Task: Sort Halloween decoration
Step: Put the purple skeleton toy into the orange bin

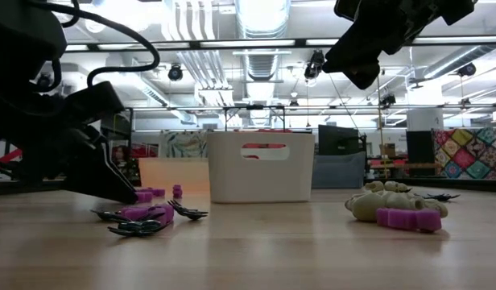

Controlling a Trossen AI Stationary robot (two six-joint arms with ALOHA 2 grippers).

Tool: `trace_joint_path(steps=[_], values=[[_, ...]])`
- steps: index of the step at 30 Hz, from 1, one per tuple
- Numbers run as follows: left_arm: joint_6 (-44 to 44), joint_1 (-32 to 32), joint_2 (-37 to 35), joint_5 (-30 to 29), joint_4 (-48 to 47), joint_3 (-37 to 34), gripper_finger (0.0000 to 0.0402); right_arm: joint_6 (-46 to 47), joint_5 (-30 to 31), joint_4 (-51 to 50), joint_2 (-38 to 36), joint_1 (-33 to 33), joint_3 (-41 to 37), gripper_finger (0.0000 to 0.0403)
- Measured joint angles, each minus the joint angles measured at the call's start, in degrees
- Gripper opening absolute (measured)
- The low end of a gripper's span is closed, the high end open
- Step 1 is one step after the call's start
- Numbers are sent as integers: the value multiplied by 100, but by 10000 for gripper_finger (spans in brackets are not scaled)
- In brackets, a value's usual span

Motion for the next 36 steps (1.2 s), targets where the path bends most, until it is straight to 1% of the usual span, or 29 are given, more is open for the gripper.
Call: trace_joint_path(steps=[5, 9, 15, 18, 23, 27, 29, 32, 35, 36], values=[[-173, 2, 2, -16, 10, -46, 37, 0, 0, 1, 0, -1, 0, 84], [-175, 2, 4, -30, 35, -47, 11, -2, -2, 1, 0, 0, 0, 84], [-61, -26, -182, 51, -58, 19, 4, -2, -15, -3, 0, 0, 0, 84], [39, -26, -457, 77, -130, 18, 3, -2, -15, -3, 0, 0, 0, 84], [192, -28, -1109, 59, -483, 94, 3, -2, -16, -9, 0, 0, 0, 84], [446, -8, -1659, 19, -500, 89, 2, -7, -15, -10, 0, 0, -2, 84], [551, 11, -1916, -122, -520, 91, 2, -4, -15, -12, 0, 0, -2, 84], [672, 34, -2288, -482, -546, 113, 2, 81, -15, -16, 0, 0, -2, 84], [789, 103, -2629, -758, -753, 218, 2, 138, -15, -31, 0, 0, -2, 84], [855, 152, -2748, -760, -858, 267, 2, 136, -13, -33, 0, 0, -2, 84]])
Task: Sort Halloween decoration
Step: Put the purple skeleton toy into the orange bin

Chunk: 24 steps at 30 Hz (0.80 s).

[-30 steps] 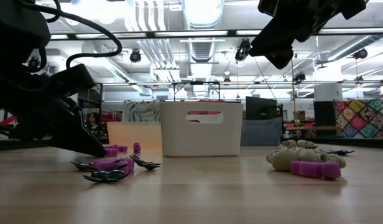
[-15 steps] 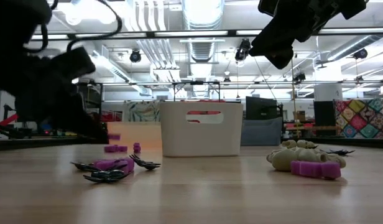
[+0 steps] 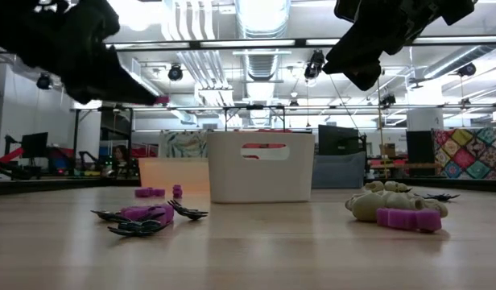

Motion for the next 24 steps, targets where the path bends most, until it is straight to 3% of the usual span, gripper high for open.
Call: trace_joint_path(steps=[7, 15, 24], values=[[642, 614, -520, -13, -837, 551, 2, -9, 72, 3, 0, 0, -2, 84], [1620, 1519, -582, 50, -1673, 998, 2, -1, 155, -1, 0, 0, -7, 84], [2171, 2850, -580, 1148, -1859, 1047, 2, -7, 162, 3, 0, -2, -76, 84]])
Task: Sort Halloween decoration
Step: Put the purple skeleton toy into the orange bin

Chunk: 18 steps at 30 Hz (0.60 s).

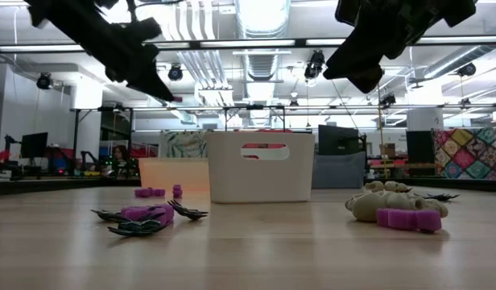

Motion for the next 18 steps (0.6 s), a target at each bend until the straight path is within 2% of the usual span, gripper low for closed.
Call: trace_joint_path(steps=[10, 18], values=[[902, 1870, 32, 1466, -19, 19, 2, 17, 174, 26, 0, 2, -25, 84], [1815, 3190, 580, 2532, 1, 764, 2, -79, 172, 26, 0, 0, -25, 84]])
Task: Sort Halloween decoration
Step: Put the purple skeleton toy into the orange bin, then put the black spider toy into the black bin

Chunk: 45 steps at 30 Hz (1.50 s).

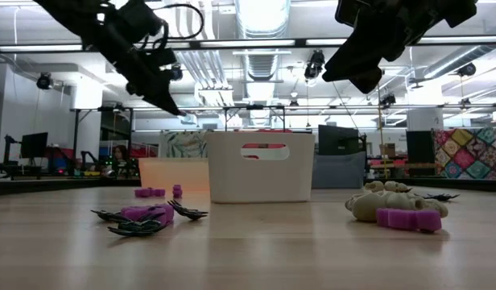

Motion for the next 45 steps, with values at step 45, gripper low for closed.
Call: trace_joint_path(steps=[45], values=[[854, 1256, 3235, 38, -985, 1687, 133, -69, 222, -7, 0, -4, 0, 84]])
